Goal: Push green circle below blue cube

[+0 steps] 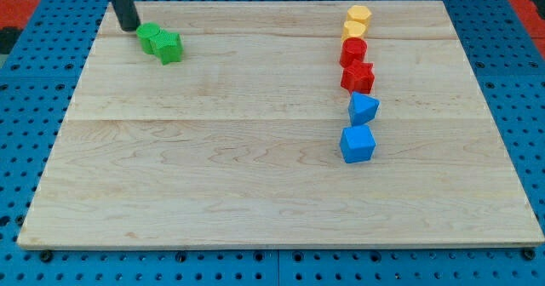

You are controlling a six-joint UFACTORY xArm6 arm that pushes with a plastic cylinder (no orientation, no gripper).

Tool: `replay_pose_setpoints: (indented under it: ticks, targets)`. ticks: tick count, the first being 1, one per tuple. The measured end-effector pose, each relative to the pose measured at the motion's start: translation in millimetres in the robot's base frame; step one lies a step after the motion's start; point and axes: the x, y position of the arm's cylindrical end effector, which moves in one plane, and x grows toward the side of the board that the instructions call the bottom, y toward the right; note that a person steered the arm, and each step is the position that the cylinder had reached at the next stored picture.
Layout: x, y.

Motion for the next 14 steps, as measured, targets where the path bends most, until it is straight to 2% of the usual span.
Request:
replay_pose_setpoints:
  ticks: [1, 2, 4, 5, 6, 7, 8, 9, 10, 11, 12, 13, 14]
  targets:
    - [35.8, 35.0]
    - [20.9, 38.9]
    - [84.9, 67.8]
    - [43.9, 30.9]
    - [61.1, 58.6]
    - [128.7, 68.7]
    - [147.4, 71.8]
    - [113.2, 29.6]
    - [105.4, 96.8]
    - [148.4, 133.7]
    - [201.8, 138.3]
    - [193.9, 110.6]
    - [189.2, 152.8]
